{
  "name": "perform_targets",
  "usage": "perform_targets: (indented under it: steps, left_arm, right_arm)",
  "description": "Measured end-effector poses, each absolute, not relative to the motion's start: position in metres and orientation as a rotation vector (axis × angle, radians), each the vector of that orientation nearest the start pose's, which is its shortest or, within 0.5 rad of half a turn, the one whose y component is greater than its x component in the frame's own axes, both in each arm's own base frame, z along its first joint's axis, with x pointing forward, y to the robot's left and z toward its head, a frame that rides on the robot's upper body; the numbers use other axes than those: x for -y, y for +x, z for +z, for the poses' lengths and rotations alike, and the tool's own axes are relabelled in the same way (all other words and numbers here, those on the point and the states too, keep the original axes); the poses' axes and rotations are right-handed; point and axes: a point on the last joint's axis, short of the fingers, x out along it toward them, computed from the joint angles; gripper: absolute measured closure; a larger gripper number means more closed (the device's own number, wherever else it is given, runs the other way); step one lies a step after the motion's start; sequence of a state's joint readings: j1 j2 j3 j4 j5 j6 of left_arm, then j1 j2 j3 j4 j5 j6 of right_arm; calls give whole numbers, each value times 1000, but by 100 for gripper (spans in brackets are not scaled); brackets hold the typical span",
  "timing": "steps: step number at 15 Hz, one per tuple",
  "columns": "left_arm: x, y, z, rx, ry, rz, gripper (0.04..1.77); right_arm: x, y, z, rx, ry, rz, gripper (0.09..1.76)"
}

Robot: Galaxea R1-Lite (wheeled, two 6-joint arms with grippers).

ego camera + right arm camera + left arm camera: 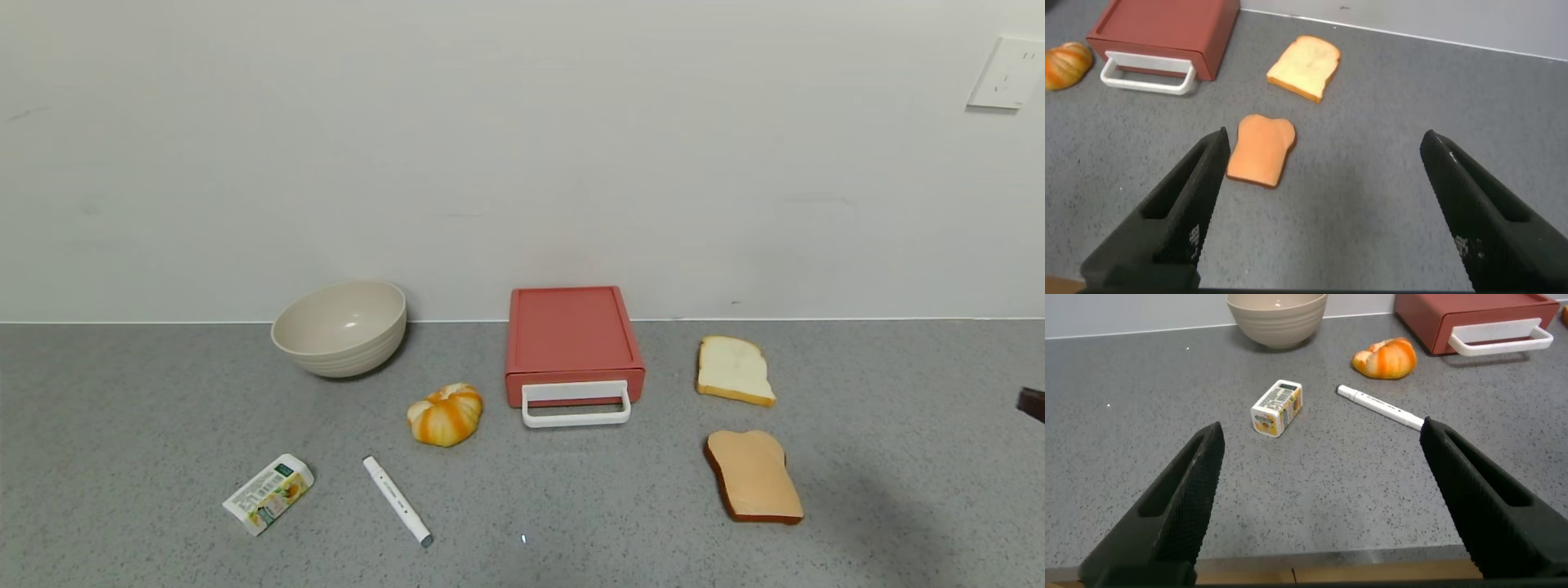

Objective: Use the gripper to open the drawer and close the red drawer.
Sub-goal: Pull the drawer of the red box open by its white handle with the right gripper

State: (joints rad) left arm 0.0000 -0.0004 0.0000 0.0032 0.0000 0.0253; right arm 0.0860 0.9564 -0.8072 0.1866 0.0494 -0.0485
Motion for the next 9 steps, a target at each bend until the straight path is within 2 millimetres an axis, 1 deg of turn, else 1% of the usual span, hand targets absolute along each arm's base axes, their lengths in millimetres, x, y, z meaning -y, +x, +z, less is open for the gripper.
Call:
perform_targets:
  steps: [3,5,7,9]
  left_arm:
    - [0,-23,75,-3,25,0,8]
    - [0,-23,75,-3,25,0,8]
    - [0,-23,75,-3,20,0,8]
    - [0,-23,75,-4,14,1,8]
  right_arm:
    - [-21,161,272,-400,-33,171,14]
    - [-33,195,274,-444,2,195,14]
    - [-47,225,271,-495,34,217,14]
    - [-64,251,263,-562,66,218,14]
